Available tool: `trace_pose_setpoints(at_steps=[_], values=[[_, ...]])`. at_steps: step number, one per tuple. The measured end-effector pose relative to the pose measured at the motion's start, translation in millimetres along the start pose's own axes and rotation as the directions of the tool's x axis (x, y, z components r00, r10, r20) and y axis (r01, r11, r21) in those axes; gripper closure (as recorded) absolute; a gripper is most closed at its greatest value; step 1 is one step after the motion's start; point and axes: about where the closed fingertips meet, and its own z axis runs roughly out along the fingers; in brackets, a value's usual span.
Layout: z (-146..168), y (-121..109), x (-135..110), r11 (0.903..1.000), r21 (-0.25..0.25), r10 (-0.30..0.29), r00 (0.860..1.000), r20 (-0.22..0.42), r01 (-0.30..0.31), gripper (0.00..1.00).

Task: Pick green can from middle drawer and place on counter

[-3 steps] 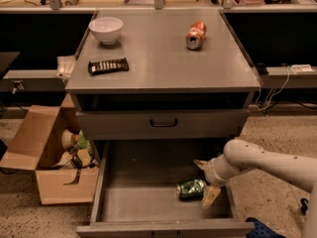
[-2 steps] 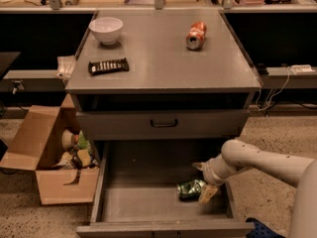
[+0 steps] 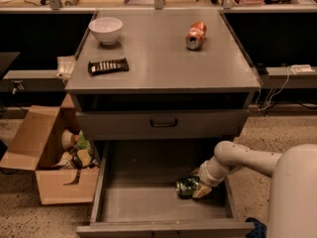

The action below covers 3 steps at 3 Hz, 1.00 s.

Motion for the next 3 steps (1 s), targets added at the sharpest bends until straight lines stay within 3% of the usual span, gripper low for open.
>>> trace_pose_setpoints(at_steps=[1,2,3], values=[[-1,0,-1,1.0,-0.001,0.0,1.0,0.0,0.0,0.82],[-29,3,-14,0.9975,0.055,-0.049,0.996,0.077,0.045,1.0],[-88,9,-50,0.9826,0.158,-0.136,0.958,0.253,0.098,1.0]])
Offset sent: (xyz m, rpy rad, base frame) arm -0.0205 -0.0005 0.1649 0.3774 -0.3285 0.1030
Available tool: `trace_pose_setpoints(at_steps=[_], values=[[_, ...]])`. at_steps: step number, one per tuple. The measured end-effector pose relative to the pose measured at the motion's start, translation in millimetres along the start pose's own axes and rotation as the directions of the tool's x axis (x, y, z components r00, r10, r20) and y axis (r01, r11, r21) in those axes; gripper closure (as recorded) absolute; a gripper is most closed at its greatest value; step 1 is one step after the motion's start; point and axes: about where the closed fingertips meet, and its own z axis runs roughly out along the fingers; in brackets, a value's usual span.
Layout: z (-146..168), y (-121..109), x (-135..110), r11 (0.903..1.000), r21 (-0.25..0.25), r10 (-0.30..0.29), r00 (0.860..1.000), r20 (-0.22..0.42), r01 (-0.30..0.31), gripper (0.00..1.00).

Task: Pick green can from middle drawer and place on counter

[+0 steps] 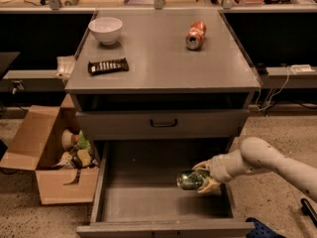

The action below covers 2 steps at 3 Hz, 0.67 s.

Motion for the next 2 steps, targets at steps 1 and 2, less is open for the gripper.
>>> trace_pose_setpoints(at_steps=[1,2], values=[[-37.1,0.8,-34.6,0.9922,0.064,-0.114,0.985,0.128,0.107,1.0],[-40.0,2.6,-40.7,0.9881,0.066,-0.147,0.979,0.144,0.139,1.0]])
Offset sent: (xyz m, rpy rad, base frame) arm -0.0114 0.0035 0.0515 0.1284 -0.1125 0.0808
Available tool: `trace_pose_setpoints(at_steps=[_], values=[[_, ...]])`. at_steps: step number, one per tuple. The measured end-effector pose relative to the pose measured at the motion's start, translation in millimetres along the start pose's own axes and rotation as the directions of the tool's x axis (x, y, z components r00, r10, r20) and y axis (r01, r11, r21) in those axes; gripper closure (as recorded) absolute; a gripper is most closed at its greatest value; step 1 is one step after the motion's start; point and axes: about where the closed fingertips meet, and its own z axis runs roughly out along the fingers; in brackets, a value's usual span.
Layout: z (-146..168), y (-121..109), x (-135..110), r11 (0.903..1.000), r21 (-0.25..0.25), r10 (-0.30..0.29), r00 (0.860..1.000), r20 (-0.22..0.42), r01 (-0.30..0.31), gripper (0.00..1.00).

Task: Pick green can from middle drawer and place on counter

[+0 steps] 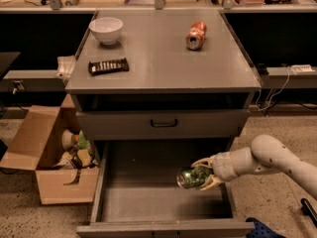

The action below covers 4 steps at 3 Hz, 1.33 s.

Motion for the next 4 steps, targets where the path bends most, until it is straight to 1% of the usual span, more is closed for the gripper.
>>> trace_pose_setpoints(at_steps=[1,2,3,4], values=[[-4,-5,-12,0.9996,-0.026,-0.009,1.0,-0.008,0.008,1.0],[-26,-18,-66,0.9899,-0.017,-0.141,0.99,-0.007,0.141,1.0],[-50,-36,-109,0.9695,0.012,-0.245,0.968,0.05,0.245,1.0],[-79,-56,-141,0.9441,0.082,-0.328,0.933,0.145,0.319,1.0]])
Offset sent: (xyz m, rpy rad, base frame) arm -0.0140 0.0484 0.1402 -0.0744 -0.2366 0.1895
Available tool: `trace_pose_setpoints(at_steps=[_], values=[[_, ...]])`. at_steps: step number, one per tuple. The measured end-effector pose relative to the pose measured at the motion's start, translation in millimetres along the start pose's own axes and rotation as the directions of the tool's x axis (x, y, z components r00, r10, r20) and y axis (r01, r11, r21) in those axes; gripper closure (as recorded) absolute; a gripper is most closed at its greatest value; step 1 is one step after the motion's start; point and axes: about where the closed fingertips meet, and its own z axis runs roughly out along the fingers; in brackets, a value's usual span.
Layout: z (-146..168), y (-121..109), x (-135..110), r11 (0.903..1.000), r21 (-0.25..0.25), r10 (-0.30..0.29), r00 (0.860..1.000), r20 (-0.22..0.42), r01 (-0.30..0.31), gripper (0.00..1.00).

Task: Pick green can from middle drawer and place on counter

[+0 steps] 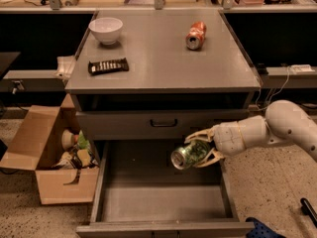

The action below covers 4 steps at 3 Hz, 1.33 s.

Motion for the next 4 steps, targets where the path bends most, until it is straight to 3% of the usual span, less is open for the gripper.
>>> trace_pose_setpoints(at_steps=[1,2,3,4], values=[[-4,-6,-4,0.9999,0.007,-0.014,1.0,0.013,0.014,1.0],[-1,-18,-6,0.9999,-0.009,-0.011,1.0,-0.028,0.011,1.0],[-15,-60,-24,0.9988,0.046,-0.013,0.996,-0.09,0.017,1.0],[-40,-103,-49,0.9892,0.137,-0.033,0.991,-0.129,0.051,1.0]])
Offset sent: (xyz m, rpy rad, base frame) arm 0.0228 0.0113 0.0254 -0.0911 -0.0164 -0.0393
